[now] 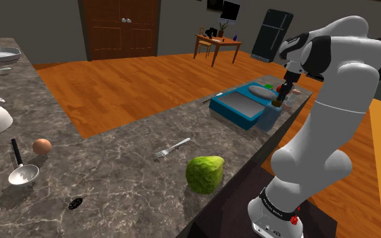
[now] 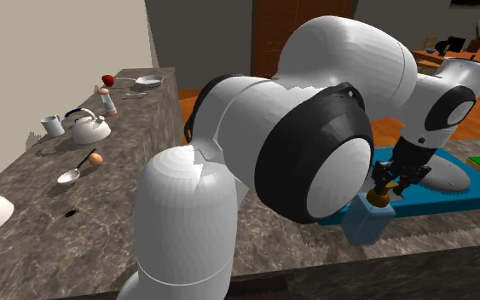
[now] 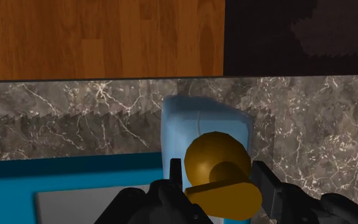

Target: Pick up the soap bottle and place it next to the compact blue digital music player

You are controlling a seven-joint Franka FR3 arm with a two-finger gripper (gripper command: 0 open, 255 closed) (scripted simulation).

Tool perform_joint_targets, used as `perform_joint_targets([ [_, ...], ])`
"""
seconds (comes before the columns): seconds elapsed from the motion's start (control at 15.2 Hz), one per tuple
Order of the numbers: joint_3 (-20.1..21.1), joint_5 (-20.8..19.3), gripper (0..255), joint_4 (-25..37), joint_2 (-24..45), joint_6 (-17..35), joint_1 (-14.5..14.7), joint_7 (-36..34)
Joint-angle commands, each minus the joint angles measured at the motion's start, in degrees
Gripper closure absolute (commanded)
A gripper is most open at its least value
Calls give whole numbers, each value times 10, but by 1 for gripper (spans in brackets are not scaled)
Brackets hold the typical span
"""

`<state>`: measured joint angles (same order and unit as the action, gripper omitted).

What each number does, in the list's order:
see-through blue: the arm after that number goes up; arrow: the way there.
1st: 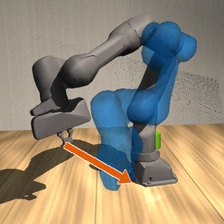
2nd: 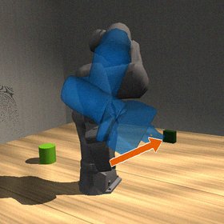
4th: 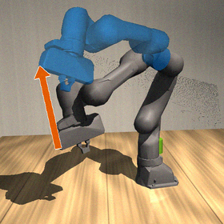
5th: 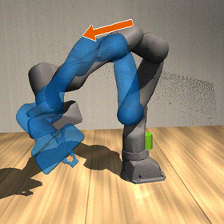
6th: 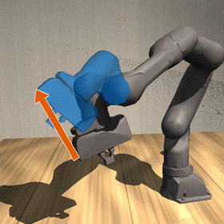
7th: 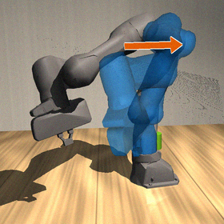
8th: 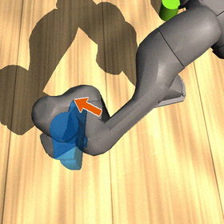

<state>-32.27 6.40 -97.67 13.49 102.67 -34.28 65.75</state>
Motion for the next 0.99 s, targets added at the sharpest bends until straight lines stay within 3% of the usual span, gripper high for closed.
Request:
perform_joint_targets([
  [0.0, 0, 1, 255, -12, 2, 14, 0, 1],
  [0.53, 1, 3, 255, -18, 3, 22, 0, 2],
  [0.59, 1, 3, 0, -18, 3, 22, 0, 2],
  [0.92, 1, 2, 0, -18, 3, 22, 0, 2],
])
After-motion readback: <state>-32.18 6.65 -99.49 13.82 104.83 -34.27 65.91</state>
